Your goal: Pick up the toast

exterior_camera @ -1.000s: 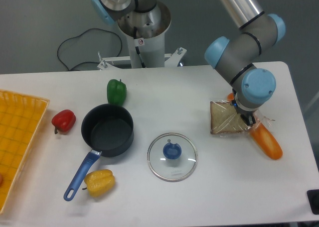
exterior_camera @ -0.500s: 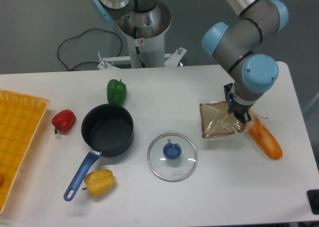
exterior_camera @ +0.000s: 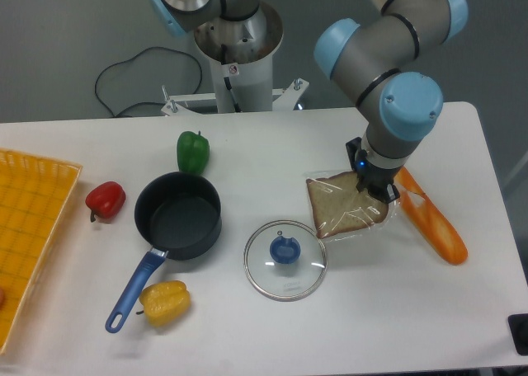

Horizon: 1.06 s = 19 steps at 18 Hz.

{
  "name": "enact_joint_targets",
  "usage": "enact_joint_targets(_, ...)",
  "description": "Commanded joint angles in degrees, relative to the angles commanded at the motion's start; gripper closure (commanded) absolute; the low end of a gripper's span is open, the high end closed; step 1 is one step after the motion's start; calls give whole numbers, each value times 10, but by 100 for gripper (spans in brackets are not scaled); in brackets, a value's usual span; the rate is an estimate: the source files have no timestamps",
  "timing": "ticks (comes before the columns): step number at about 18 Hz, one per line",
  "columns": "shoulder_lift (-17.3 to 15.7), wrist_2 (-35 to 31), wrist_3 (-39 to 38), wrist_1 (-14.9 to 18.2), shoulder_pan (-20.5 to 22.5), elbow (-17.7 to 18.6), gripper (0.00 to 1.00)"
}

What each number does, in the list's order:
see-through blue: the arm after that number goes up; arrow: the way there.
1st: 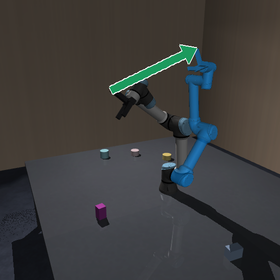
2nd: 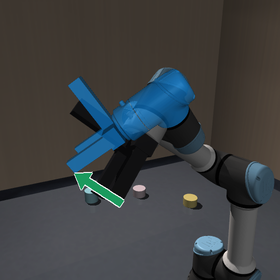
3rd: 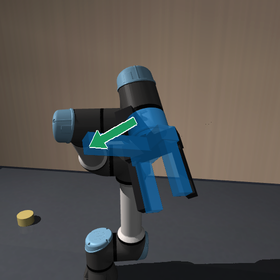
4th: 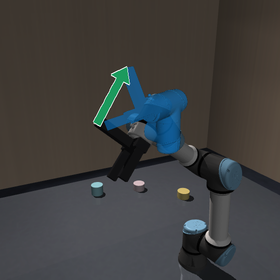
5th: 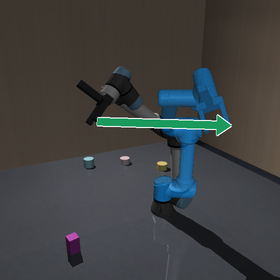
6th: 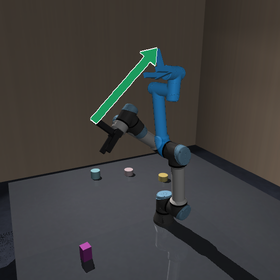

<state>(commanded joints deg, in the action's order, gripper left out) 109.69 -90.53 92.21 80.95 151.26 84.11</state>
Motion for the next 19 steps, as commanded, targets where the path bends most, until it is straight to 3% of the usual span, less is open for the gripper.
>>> enact_joint_targets(6, -17, 15, -34, 3, -28, 6, 100)
enact_joint_targets(19, -34, 26, -47, 10, -31, 25, 100)
